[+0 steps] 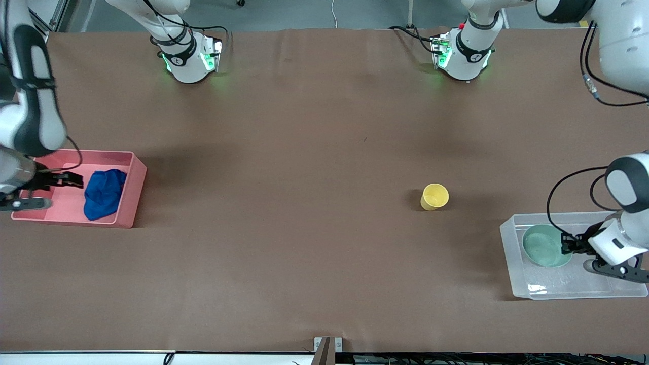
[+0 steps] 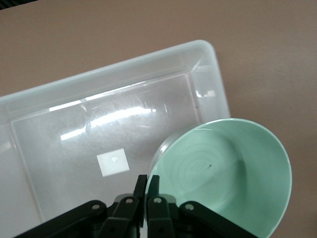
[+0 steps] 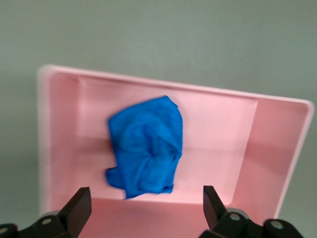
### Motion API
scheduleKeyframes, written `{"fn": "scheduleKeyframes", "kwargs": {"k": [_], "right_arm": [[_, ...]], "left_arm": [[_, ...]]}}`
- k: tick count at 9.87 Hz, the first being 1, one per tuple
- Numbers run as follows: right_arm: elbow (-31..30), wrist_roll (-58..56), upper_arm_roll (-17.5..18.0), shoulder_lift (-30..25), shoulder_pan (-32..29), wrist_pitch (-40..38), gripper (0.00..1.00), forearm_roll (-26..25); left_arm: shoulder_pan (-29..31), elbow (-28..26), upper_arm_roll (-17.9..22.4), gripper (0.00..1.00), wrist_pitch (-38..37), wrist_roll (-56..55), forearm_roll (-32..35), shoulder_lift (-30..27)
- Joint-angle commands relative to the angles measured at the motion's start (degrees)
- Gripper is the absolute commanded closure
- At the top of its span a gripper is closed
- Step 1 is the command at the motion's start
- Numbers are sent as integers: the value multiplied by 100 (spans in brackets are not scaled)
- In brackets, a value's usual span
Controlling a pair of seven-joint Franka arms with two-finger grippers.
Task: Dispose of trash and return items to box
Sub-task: 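Release the green bowl into the clear box while the right gripper withdraws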
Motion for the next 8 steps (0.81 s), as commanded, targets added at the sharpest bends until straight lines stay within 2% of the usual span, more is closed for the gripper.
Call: {"fn": "scheduleKeyframes", "kwargs": {"k": [1,3,4,5,6,7,8], "right_arm": [[415,1166,465,-558,15,-763,0,75],[416,1540,624,-1217,24,-992,0,302],[442,1550,616,-1559,6,-1290,0,634],[704,1550,582,-1797,-3,-1763,0,690],[1289,1550,564,-1791,-3,-2446,0,690],[1800,1532,555,-1756,-3,-2984,0,664],[1892,1524,563,-1738,-20,-3032,0,612]], "left_arm": [[223,250,47,100,323,235,-21,551],[286,242,239,100,832,428,5,946],[286,250,267,100,887,403,6,1053],[294,259,276,100,1053,377,6,1141],[373,259,267,98,1159,359,6,1211],[382,259,267,90,1186,350,-3,1220],[365,242,267,56,1186,254,-12,1186]]}}
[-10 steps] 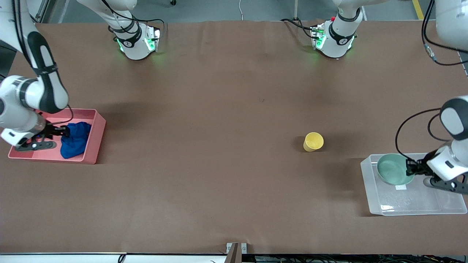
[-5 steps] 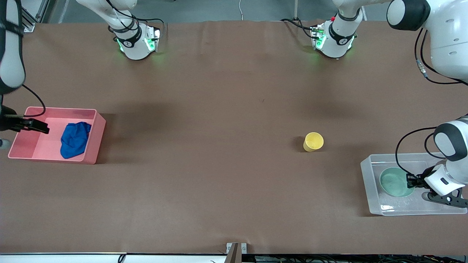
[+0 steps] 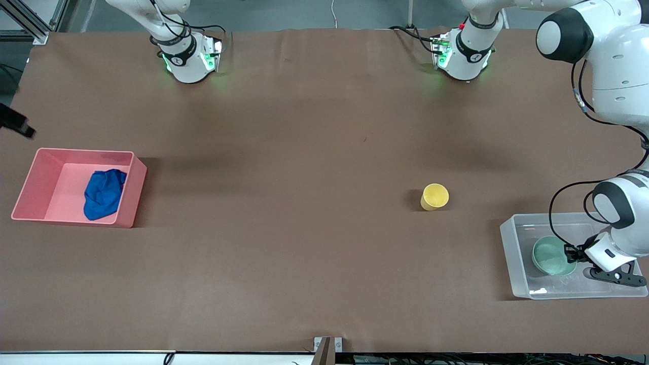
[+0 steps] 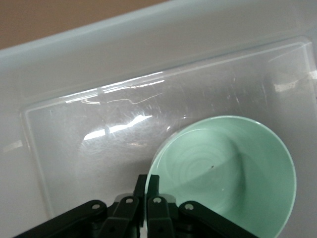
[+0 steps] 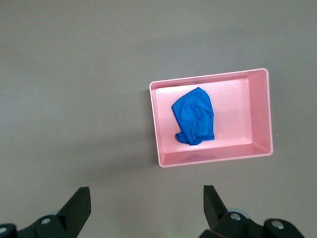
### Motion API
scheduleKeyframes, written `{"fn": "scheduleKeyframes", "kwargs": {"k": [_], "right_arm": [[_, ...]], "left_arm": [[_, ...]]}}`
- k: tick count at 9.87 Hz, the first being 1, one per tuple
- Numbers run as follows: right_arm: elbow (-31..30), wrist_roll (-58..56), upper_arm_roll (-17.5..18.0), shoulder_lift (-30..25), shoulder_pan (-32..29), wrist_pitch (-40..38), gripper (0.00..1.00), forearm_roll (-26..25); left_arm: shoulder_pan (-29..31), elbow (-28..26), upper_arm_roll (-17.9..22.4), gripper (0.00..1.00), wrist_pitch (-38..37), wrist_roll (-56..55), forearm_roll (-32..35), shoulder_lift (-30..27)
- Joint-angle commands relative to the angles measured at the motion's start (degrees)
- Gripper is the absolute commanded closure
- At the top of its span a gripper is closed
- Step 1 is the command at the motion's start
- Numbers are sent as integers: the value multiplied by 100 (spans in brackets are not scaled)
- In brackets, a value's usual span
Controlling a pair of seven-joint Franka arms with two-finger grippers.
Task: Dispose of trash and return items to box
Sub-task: 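Release the green bowl into the clear box while the right gripper withdraws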
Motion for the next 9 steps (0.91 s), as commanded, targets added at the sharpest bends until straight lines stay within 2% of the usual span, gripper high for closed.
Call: {"fn": "scheduleKeyframes", "kwargs": {"k": [1,2,3,5,6,8,9], "right_arm": [[258,48,38,168,-58,-173,0,44],[258,57,47,168,-32,-156,0,43],[249,57,47,177,-14,-121,0,43],[249,22,47,168,-6,-173,0,35],[232,5,56,168,3,-173,0,-52],[223,22,56,168,108,-164,0,-141],[223,31,56,168,126,-129,0,-141]], "left_arm": [[-6,76,14,15,85,-90,-12,165],[20,68,14,0,50,-90,-12,-18],[-41,33,6,0,-12,-90,-21,-255],[-59,15,-56,0,-597,-90,14,-746],[-68,-116,-239,0,-949,-116,14,-1132],[-77,-1044,-660,0,-1216,-631,23,-2142],[-68,-1693,-923,0,-1216,-1070,32,-2678]]}}
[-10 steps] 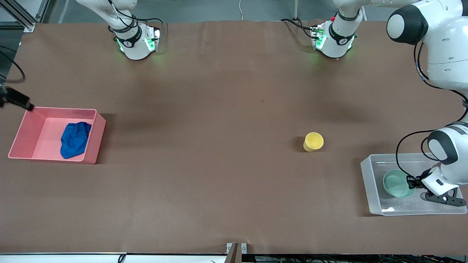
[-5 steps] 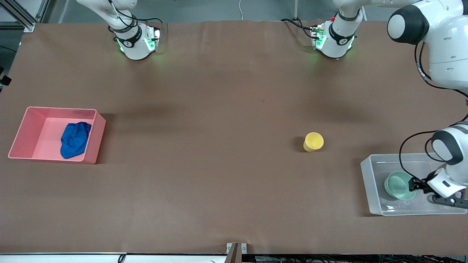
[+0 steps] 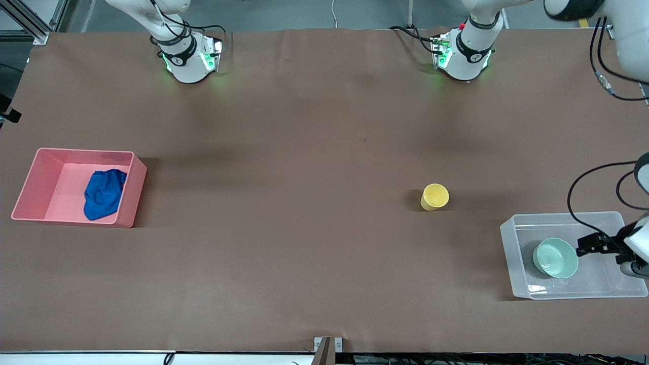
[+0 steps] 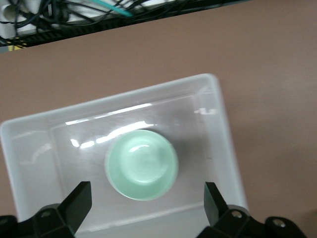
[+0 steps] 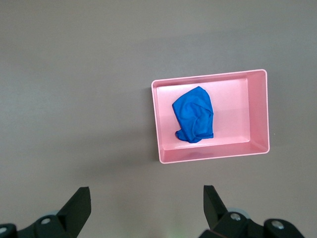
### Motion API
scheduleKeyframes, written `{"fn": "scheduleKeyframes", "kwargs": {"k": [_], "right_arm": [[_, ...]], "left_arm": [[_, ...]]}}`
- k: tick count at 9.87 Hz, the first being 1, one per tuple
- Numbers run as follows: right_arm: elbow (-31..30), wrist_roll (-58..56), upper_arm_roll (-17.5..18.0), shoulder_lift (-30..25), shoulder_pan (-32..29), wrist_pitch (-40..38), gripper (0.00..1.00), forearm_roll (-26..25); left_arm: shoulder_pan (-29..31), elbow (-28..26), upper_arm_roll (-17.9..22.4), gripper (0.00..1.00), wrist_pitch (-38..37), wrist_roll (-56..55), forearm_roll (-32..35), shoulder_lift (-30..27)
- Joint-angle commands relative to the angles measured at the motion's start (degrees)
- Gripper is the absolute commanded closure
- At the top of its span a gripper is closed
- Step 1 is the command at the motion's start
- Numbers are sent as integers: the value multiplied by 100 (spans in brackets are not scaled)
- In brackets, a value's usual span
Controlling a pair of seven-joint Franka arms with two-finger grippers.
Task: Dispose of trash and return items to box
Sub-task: 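Release the green bowl into the clear box while the right gripper withdraws, then move the left gripper to the yellow cup and grasp its rim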
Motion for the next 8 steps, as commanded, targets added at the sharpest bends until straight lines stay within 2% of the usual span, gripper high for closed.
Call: {"fn": "scheduleKeyframes", "kwargs": {"k": [1,4,6,8], "right_arm": [[24,36,20,-18,75,-10,0,-107],[24,37,20,-18,119,-18,0,-133],[24,45,29,-18,145,-27,0,-177],[24,54,29,-18,154,-45,0,-177]], "left_arm": [[6,-1719,-461,0,106,-605,32,-1169],[24,-3195,-1173,0,298,-1581,41,-2120],[24,-3717,-1446,0,614,-1872,41,-2184],[6,-4217,-1605,0,1367,-1925,41,-1966]]}}
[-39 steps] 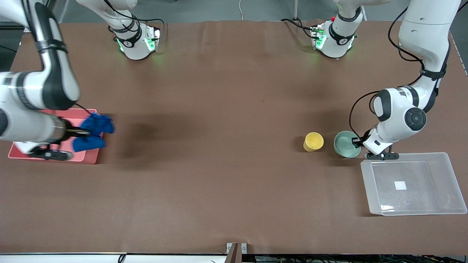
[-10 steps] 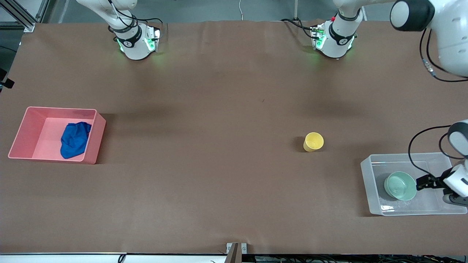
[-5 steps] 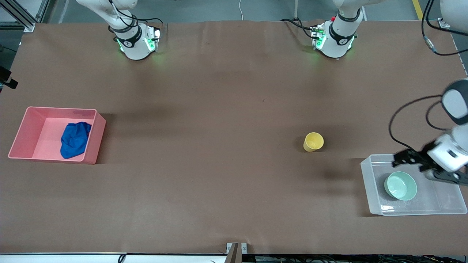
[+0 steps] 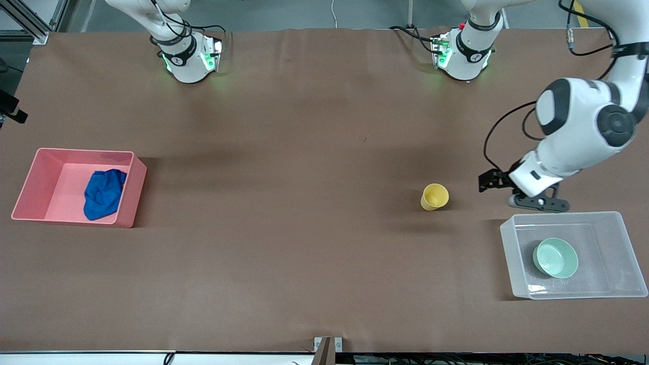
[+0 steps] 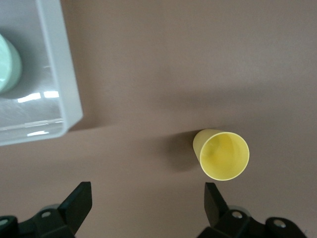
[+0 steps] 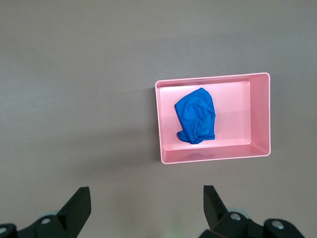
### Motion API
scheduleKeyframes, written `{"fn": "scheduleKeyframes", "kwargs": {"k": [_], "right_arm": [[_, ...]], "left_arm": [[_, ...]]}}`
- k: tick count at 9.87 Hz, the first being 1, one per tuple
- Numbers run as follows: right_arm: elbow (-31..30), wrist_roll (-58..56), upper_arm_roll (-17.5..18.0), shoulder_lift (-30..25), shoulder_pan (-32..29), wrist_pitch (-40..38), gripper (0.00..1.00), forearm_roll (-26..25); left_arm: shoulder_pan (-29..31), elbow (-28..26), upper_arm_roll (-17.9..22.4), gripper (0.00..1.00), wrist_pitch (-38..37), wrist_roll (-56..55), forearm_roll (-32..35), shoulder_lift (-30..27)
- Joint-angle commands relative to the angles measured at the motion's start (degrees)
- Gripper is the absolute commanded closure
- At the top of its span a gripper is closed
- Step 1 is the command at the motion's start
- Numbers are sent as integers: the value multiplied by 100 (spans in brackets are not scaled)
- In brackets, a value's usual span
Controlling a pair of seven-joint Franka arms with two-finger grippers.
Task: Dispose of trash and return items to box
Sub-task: 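Move the left gripper to the yellow cup and grasp its rim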
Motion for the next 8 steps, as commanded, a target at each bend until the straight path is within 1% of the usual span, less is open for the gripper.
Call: {"fn": "scheduleKeyframes", "kwargs": {"k": [1,2,3,6,8], "right_arm": [[22,53,15,-18,42,-42,0,-121],[22,53,15,-18,42,-42,0,-121],[22,53,15,-18,51,-8,0,-121],[22,44,15,-18,86,-51,0,-121],[22,44,15,-18,86,-51,0,-121]], "left_arm": [[10,-574,-110,0,899,-57,39,381],[-164,-566,-102,0,1121,-66,39,627],[-210,-566,-102,0,1279,-179,39,820],[-456,-583,-93,1,1334,-250,56,1068],[-543,-583,-93,2,1517,-364,414,1304]]}}
